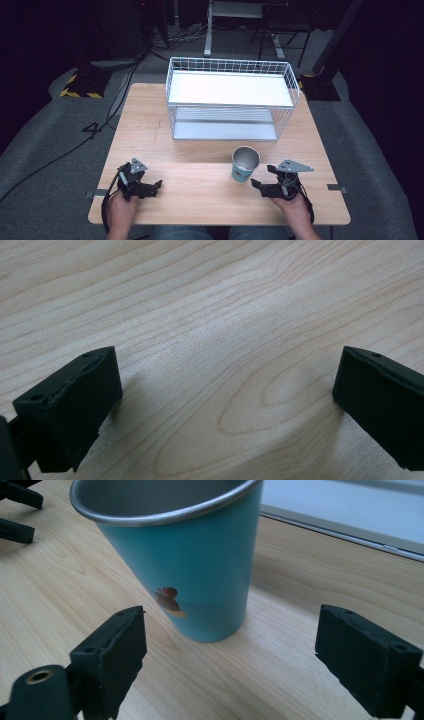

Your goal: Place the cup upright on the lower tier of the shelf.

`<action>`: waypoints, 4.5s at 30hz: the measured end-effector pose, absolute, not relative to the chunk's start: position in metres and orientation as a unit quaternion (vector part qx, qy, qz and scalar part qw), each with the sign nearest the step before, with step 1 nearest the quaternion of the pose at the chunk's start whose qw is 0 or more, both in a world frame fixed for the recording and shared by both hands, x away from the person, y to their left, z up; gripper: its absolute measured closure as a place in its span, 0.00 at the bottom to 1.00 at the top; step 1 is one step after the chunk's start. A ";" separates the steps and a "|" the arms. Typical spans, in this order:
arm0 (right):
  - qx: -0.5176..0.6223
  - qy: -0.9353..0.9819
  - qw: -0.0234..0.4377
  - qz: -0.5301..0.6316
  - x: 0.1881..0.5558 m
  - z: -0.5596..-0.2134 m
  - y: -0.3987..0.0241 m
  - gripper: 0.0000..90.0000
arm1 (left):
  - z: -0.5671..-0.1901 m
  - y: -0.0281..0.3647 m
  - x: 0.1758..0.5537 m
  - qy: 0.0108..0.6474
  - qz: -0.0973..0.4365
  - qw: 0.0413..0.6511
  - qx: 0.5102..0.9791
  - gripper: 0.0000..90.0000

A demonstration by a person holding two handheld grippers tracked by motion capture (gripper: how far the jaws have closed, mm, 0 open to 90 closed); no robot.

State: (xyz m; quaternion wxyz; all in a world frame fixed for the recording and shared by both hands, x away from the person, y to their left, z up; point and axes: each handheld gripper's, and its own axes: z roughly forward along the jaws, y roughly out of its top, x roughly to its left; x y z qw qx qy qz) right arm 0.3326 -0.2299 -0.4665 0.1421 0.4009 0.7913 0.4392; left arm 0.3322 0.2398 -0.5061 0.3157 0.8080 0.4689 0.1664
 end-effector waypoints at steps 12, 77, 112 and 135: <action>0.395 0.792 0.153 0.440 0.341 -0.476 -0.198 0.16 | -0.506 0.240 0.332 0.469 0.166 0.316 0.808 0.00; 0.393 0.776 0.197 0.452 0.373 -0.471 -0.171 0.27 | -0.506 0.240 0.333 0.469 0.168 0.314 0.808 0.00; 0.427 0.755 0.217 0.449 0.463 -0.454 -0.141 0.27 | -0.506 0.239 0.331 0.479 0.170 0.312 0.803 0.00; 0.446 0.740 0.234 0.445 0.504 -0.474 -0.123 0.26 | -0.506 0.239 0.332 0.482 0.172 0.312 0.801 0.00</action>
